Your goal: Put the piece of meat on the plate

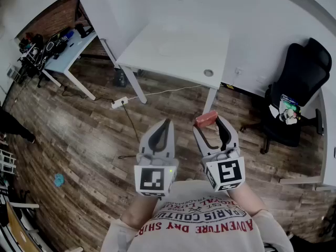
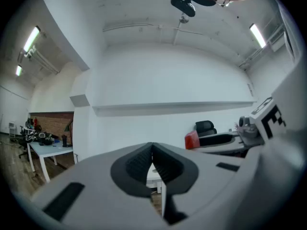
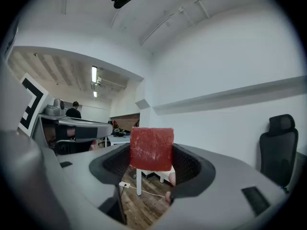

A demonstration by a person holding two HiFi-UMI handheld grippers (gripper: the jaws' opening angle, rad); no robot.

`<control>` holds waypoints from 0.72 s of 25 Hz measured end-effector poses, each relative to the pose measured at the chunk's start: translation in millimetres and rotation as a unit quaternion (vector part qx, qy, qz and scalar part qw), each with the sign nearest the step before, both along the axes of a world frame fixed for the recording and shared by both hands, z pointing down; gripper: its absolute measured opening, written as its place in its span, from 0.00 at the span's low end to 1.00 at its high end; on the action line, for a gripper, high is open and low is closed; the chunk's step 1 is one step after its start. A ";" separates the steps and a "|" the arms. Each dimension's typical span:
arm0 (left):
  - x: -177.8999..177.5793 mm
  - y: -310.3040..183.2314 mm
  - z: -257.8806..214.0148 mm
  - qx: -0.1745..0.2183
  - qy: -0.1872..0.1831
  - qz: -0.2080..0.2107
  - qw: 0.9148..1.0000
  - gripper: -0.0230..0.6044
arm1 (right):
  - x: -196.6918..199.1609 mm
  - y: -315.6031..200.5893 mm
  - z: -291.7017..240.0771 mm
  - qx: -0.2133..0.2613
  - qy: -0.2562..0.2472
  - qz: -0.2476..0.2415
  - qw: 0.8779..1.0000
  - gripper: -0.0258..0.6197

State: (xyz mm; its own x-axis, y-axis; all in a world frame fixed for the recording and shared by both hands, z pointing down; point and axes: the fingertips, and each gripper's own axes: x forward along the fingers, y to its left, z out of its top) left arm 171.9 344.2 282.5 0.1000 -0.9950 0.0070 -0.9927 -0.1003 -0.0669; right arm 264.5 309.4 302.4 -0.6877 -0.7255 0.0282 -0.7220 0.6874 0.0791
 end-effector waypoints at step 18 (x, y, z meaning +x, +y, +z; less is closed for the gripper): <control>5.7 -18.6 22.4 -0.020 -0.010 0.006 1.000 0.05 | 14.8 -19.1 9.8 -0.030 -0.027 0.000 0.999 0.47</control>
State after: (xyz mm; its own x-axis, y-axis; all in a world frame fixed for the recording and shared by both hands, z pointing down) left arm 177.6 325.6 304.9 0.1114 -0.9926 0.0493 -0.9900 -0.1151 -0.0816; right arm 279.3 290.4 312.1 -0.6897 -0.7232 0.0353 -0.7237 0.6901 -0.0013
